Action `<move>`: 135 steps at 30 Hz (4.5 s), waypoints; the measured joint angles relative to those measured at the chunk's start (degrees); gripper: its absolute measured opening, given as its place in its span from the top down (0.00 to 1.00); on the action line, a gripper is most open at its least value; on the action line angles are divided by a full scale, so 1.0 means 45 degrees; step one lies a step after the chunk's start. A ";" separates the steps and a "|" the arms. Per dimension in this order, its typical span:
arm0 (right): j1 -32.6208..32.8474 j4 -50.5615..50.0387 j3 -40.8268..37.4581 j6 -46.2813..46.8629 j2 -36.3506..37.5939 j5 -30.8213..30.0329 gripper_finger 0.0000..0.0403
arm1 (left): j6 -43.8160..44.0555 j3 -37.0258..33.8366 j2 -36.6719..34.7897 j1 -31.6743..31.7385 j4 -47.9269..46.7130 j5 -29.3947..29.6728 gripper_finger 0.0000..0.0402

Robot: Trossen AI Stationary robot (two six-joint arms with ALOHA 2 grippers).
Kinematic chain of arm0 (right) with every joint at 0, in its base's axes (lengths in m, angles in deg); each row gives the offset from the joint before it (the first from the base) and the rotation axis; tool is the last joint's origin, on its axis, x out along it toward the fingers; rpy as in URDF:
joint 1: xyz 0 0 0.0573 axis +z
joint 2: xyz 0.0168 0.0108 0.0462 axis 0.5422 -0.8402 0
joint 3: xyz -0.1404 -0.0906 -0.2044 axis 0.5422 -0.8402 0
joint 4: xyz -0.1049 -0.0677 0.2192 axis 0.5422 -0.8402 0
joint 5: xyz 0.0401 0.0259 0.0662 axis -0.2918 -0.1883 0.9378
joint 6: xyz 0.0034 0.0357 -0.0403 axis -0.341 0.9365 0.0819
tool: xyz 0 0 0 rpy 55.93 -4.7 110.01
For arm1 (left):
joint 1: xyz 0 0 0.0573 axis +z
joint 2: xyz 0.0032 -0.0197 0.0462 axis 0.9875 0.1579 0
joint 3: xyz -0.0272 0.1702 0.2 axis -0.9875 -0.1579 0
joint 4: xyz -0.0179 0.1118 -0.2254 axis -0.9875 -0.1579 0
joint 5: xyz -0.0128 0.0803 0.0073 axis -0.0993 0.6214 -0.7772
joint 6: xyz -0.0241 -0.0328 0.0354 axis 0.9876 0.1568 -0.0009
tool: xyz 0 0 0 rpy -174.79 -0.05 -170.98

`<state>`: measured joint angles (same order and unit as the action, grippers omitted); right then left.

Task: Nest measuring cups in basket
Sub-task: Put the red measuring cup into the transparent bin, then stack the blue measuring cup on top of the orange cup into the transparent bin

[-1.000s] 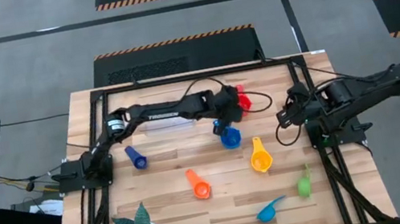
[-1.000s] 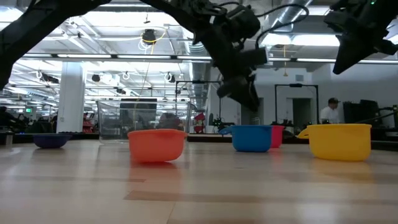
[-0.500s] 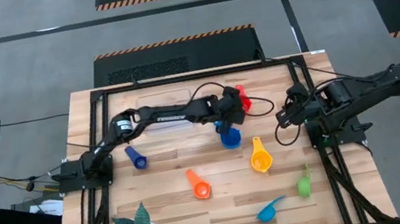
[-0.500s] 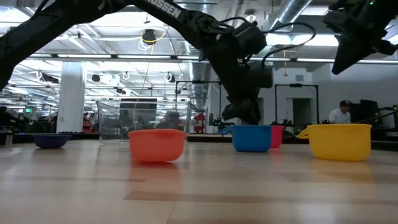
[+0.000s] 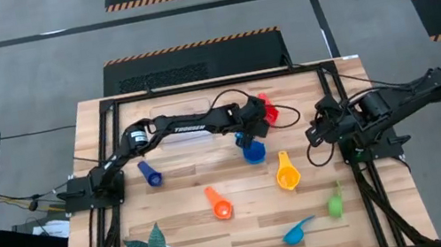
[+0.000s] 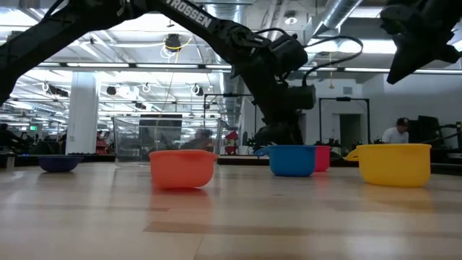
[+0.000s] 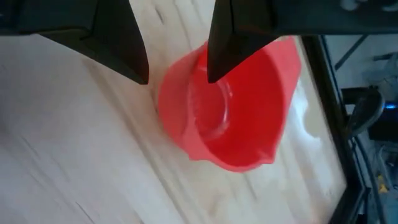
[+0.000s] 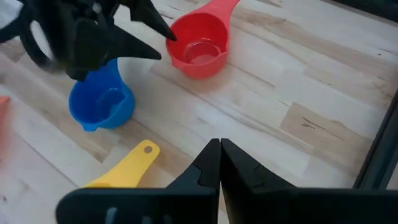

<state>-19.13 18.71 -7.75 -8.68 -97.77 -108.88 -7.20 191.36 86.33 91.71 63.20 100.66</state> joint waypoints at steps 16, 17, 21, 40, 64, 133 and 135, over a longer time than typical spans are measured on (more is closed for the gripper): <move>0.0210 0.0010 0.0000 0.0092 0.0002 -0.0079 0.95 | -0.0665 0.0005 0.0164 -0.0112 0.0350 0.0709 0.62; 0.0210 0.0010 0.0000 0.0092 -0.0001 -0.0078 0.95 | -0.0749 0.0005 0.0164 -0.0112 0.0328 0.0710 0.63; 0.0210 0.0010 0.0000 0.0092 -0.0001 -0.0077 0.93 | -0.1281 0.0005 0.0164 -0.0112 -0.0060 0.0757 0.70; 0.0205 0.0015 0.0000 0.0107 -0.0001 -0.0079 0.93 | 0.2386 0.3968 -0.0080 -0.0250 -0.5468 0.3331 1.00; -0.0101 0.0582 0.0010 -0.0216 0.0038 -0.1415 0.94 | 1.8534 -0.2420 -0.6337 0.0638 -1.1845 0.2507 1.00; -0.1282 0.3427 -0.0005 -0.7812 -0.1150 0.1026 0.93 | 1.3249 -0.0111 -0.5941 -0.2473 -1.0495 0.0219 0.75; -0.1964 0.4387 -0.0005 -0.8961 -0.1790 0.2194 0.93 | 1.3555 -0.0233 -0.5922 -0.2828 -1.0694 0.0267 0.75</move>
<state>-27.96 38.45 -7.77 -49.00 -105.83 -99.01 53.80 190.31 59.69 78.98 15.07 101.86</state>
